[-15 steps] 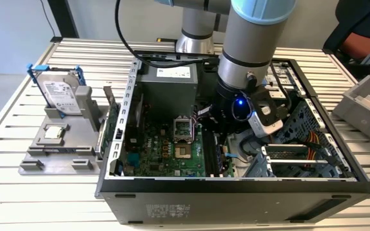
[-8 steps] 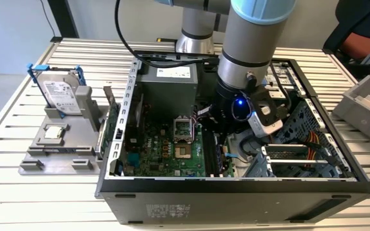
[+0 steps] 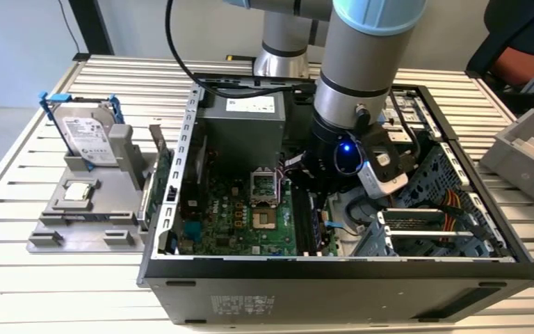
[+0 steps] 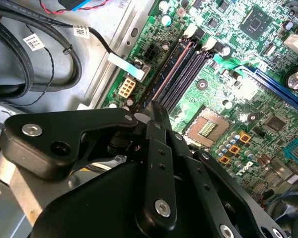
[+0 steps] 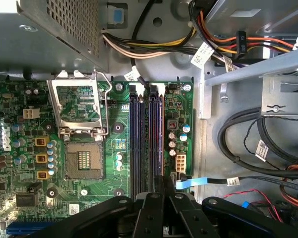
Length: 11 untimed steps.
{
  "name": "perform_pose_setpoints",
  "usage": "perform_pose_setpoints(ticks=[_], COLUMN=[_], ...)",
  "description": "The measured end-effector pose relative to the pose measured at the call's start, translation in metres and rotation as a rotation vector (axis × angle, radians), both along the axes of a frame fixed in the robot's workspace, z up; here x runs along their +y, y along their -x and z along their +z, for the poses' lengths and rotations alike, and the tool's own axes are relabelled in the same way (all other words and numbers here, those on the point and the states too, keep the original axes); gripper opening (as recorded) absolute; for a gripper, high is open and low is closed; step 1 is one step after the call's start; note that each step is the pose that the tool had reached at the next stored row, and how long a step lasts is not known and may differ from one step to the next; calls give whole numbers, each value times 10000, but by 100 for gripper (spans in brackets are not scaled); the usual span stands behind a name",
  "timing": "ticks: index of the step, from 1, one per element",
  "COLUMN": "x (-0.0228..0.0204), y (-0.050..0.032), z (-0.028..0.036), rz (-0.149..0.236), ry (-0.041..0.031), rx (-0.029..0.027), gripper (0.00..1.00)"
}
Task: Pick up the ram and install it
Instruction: 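Press down the ram until it locks into place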
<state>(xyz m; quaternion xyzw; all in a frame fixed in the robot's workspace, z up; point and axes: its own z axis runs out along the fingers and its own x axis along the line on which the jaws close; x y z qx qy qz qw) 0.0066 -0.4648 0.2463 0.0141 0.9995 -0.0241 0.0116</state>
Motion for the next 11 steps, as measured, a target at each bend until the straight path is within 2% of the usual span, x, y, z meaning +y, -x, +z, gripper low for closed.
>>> perform_pose_setpoints(ticks=[7,11], x=[0,0], y=[0,0], z=[0,0], rz=[49,520], ry=[-1,0], rx=[-1,-1], gripper=[0,0])
